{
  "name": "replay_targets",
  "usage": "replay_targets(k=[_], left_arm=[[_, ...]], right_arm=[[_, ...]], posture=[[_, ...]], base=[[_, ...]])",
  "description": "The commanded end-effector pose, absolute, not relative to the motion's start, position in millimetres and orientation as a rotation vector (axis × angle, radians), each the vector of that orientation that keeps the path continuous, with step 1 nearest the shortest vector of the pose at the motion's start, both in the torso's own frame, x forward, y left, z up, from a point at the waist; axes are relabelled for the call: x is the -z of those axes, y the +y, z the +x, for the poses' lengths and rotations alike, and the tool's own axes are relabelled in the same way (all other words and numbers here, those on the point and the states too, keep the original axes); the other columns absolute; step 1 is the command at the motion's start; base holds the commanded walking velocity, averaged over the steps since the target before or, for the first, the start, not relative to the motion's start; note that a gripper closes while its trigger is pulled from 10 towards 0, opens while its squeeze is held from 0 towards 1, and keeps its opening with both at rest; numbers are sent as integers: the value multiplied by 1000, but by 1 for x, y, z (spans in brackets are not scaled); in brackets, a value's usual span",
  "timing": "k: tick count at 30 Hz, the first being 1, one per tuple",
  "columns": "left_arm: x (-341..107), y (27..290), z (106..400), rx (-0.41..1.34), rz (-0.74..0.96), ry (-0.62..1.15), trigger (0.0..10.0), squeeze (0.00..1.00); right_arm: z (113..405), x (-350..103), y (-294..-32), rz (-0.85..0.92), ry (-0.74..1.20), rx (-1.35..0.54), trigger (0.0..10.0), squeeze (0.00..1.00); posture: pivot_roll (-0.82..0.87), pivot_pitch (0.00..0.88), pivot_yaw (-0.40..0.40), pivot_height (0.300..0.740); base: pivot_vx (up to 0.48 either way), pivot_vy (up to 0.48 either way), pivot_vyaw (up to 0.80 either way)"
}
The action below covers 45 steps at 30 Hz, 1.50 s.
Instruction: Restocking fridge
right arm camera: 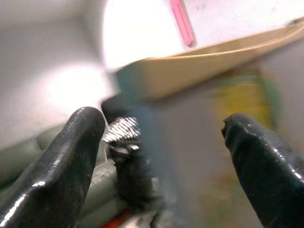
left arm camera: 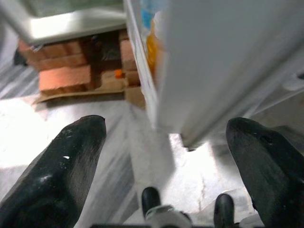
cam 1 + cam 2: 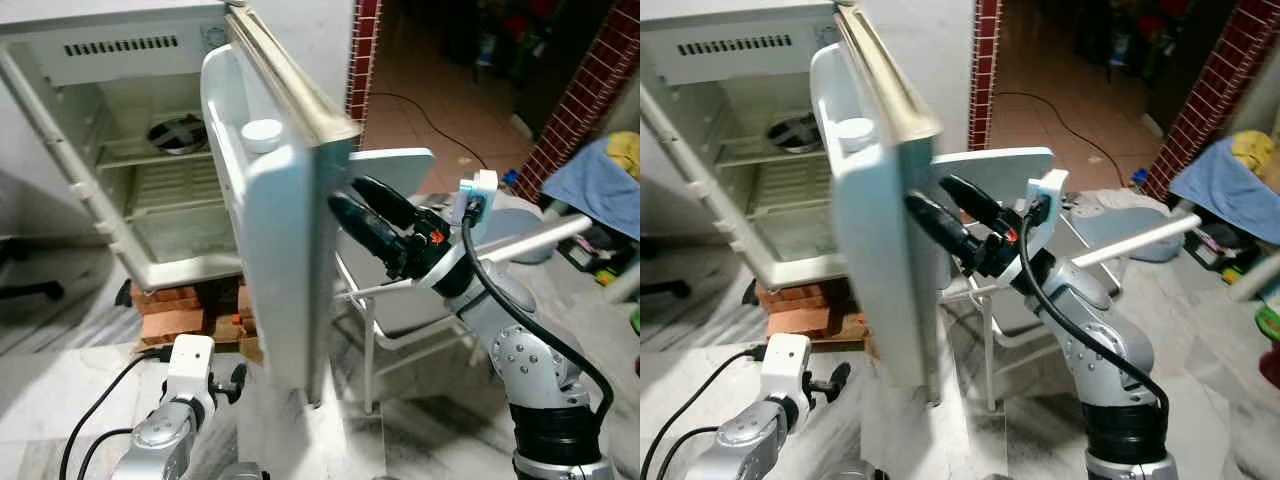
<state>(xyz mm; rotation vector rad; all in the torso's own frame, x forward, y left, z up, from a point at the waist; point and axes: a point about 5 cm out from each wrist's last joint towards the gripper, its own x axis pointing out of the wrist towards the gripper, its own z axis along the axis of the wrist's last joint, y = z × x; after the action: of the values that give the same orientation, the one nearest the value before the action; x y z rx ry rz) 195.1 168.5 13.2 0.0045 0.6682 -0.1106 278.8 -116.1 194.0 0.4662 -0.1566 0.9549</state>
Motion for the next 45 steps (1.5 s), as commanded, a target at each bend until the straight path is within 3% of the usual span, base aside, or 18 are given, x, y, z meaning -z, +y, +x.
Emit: replay_targets(k=[1, 3, 5, 8, 12, 20, 25, 45], left_arm=[[-10, 169, 192, 120, 14, 691, 10000, 0], [-9, 170, 191, 121, 15, 692, 10000, 0], [-9, 170, 191, 122, 16, 694, 10000, 0], [-9, 170, 191, 123, 37, 676, 10000, 0], [-16, 176, 200, 81, 37, 605, 10000, 0], [-41, 177, 224, 91, 153, 413, 10000, 0], [-60, 180, 234, 48, 134, 275, 10000, 0], [-72, 173, 243, 132, 158, 171, 10000, 0]], right_arm=[[290, -173, -135, 398, -102, -775, 10000, 0], [297, -157, -149, 264, -89, -571, 10000, 0], [294, -156, -152, 265, -65, -559, 10000, 0], [291, -144, -167, 158, -64, -318, 10000, 0], [287, -140, -164, 125, -92, -236, 10000, 0], [277, -121, -157, 65, -56, -155, 10000, 0], [270, -108, -157, 55, -24, -120, 10000, 0], [273, -105, -157, 51, -25, -82, 10000, 0]], posture=[[109, 0, -25, 740], [108, 0, -24, 740], [108, 0, -24, 740], [109, 0, -32, 740], [101, 0, -30, 740], [86, 0, -17, 740], [84, 0, -18, 740], [89, 0, -6, 740]], base=[[0, 0, 0], [0, 0, 0], [0, 0, 0], [0, 0, 0], [0, 0, 0], [0, 246, -111], [0, 480, -800], [0, 474, -800]])
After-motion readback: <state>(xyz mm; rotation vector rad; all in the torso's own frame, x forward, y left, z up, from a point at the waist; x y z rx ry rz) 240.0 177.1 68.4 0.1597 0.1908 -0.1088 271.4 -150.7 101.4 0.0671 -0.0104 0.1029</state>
